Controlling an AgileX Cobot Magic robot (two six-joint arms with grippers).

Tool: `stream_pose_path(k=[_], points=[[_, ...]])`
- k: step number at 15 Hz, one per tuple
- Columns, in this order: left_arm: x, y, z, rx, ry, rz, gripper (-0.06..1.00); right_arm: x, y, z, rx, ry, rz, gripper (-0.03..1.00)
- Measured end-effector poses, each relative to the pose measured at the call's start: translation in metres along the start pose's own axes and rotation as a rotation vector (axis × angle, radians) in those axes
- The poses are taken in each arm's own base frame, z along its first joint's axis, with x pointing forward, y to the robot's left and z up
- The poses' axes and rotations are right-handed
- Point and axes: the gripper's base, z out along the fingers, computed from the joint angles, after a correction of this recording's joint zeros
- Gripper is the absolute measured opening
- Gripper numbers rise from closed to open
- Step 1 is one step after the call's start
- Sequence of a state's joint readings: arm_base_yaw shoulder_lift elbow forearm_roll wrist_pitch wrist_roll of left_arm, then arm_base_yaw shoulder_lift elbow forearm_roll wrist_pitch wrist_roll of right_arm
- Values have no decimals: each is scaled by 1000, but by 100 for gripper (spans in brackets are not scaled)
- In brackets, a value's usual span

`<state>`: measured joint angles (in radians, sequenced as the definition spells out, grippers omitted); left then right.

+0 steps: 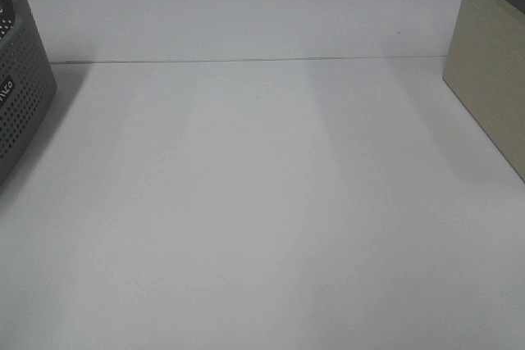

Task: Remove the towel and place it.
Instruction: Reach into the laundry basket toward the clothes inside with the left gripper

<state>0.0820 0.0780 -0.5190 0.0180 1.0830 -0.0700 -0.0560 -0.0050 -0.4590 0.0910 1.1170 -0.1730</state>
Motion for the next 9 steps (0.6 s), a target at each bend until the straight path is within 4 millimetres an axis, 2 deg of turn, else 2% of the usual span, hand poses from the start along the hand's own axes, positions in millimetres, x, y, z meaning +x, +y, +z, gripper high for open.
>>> stream_pose_path(k=[9], points=[[0,0,0,0,0,0,99,0,0,0,0,0,0,75]])
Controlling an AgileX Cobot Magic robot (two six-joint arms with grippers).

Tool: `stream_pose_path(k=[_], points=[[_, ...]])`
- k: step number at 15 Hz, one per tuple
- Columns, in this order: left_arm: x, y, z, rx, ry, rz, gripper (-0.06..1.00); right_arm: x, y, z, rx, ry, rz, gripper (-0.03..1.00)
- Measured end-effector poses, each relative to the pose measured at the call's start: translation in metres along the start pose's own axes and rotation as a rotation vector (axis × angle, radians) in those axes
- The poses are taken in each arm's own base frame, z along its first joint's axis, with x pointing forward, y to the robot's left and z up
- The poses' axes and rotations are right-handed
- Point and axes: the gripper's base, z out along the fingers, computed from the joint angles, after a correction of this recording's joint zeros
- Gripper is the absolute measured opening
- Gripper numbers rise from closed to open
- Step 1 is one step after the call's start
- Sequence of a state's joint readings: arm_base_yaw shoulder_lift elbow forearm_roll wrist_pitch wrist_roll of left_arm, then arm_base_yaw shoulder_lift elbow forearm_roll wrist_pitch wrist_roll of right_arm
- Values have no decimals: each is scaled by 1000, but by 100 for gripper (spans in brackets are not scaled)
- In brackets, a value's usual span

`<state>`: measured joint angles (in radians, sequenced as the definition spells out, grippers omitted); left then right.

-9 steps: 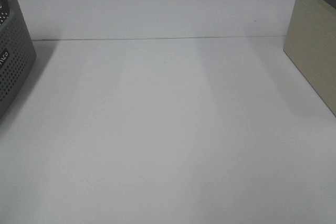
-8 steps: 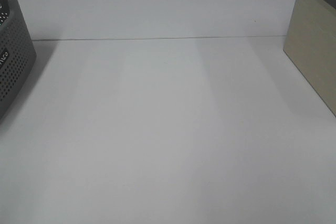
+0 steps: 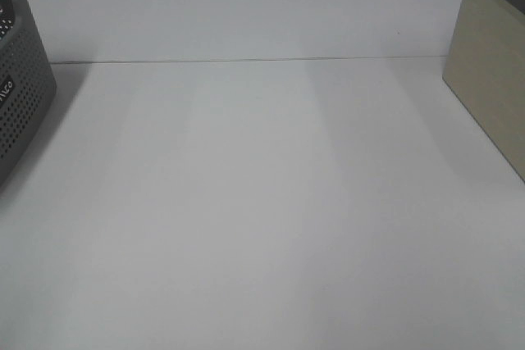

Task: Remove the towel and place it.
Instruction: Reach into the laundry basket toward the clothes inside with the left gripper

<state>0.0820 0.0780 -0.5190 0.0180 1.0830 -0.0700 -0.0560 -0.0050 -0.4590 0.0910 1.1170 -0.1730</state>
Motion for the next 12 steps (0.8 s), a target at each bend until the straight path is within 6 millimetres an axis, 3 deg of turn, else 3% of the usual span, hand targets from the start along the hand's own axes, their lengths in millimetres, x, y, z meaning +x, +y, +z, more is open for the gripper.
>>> stream_pose_path(k=[12], points=[[0,0,0,0,0,1,99,0,0,0,0,0,0,75]])
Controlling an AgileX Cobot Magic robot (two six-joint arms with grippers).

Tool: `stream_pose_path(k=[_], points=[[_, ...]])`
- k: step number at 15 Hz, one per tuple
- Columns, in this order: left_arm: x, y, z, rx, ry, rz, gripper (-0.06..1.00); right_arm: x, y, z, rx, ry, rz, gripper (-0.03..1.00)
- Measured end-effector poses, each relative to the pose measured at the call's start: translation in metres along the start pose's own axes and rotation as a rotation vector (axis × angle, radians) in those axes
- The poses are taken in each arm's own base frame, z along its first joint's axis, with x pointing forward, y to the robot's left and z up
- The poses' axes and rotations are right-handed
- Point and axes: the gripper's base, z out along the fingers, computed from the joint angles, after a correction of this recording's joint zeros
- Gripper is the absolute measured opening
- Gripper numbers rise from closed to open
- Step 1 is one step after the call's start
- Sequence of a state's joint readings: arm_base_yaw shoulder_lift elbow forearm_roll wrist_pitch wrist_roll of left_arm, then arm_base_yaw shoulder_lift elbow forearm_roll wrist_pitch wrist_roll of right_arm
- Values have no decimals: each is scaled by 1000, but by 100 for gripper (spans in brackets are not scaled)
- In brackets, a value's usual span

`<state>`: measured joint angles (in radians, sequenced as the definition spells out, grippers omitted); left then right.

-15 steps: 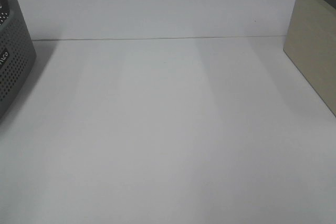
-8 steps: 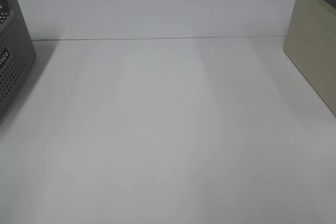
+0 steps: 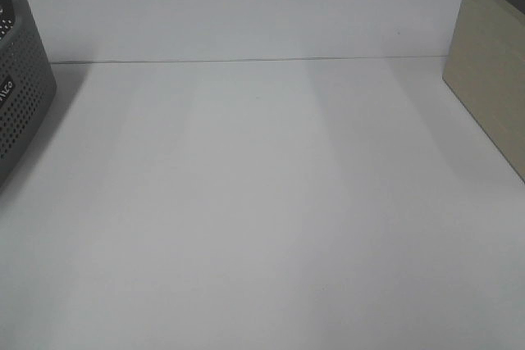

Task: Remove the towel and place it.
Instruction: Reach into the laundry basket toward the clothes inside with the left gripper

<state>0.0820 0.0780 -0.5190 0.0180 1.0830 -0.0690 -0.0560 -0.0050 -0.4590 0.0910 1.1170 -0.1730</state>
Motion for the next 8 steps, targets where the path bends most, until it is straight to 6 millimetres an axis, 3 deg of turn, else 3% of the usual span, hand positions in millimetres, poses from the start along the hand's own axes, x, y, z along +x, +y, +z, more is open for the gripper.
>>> stream_pose_path(k=[8], points=[[0,0,0,0,0,0,99,0,0,0,0,0,0,75]])
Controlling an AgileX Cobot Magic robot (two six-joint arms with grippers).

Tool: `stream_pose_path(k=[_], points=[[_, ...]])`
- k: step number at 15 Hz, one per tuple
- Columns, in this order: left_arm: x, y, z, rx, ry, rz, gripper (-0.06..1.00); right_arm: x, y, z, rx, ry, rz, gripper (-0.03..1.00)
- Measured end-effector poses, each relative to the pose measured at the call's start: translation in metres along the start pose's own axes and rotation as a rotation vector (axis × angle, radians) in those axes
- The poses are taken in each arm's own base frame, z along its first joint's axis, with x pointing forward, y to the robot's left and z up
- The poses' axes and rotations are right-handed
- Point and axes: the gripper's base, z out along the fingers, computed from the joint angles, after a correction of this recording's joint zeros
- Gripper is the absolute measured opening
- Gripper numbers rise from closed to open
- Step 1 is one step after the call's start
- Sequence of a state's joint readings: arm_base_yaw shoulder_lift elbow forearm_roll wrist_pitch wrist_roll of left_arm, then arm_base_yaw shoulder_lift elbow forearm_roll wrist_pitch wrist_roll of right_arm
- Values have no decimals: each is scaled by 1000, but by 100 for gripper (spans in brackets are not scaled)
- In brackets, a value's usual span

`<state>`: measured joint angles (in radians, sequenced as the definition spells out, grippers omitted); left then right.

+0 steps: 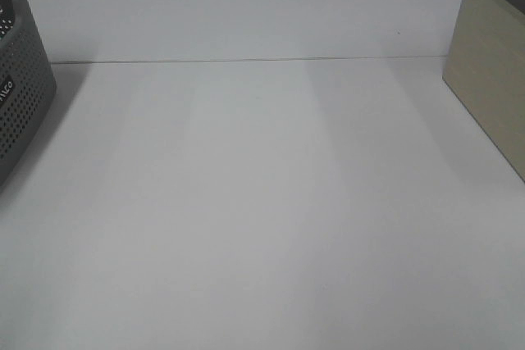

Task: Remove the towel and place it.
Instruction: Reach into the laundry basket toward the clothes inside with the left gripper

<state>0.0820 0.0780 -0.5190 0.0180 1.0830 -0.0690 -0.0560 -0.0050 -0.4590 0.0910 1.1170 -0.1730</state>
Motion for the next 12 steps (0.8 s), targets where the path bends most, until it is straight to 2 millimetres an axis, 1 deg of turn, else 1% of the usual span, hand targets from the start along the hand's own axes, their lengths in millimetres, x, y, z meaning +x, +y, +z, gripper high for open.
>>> stream_pose_path(k=[7,9,11,12], points=[[0,0,0,4,0,1,99,0,0,0,0,0,0,75],[-3,-1,-2,11,15,16,99,0,0,0,0,0,0,75],[-16,-2,-5,14,79,61,99,0,0,0,0,0,0,75],[-26,-3,-5,20,122,96,99,0,0,0,0,0,0,75]])
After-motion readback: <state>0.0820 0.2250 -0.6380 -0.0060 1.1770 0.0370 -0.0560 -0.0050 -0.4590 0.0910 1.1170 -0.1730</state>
